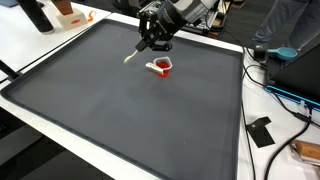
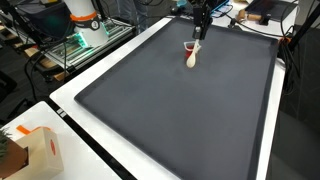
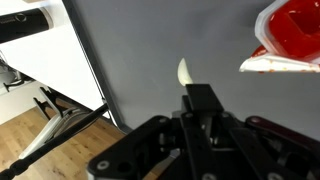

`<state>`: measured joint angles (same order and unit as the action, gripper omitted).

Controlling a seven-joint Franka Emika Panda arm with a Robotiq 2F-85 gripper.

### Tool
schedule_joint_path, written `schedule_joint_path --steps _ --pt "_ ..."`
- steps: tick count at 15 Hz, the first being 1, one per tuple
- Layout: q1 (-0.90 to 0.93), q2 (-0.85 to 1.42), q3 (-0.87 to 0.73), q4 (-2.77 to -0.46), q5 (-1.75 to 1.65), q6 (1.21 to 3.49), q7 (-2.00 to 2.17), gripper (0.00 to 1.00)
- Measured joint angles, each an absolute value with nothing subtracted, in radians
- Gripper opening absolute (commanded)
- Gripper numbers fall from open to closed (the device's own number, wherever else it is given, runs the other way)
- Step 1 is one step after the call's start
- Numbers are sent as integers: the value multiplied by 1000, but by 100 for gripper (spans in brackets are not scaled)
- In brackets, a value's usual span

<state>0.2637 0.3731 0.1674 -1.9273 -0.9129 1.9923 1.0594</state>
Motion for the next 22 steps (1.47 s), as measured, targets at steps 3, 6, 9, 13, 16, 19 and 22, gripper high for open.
schedule_joint_path --steps 3,6,9,13,16,19,22 --pt "243 347 161 -1930 -888 2026 1013 3" --pt "225 306 156 -1940 -834 2051 949 3" --pt "213 255 155 -1951 -765 2066 867 3" --pt "196 172 155 -1980 -642 2111 741 3" --pt "183 106 153 -2005 -528 2138 633 3" --pt "176 48 150 -2026 -401 2151 524 3" --pt "166 -1 149 -2042 -281 2153 419 3"
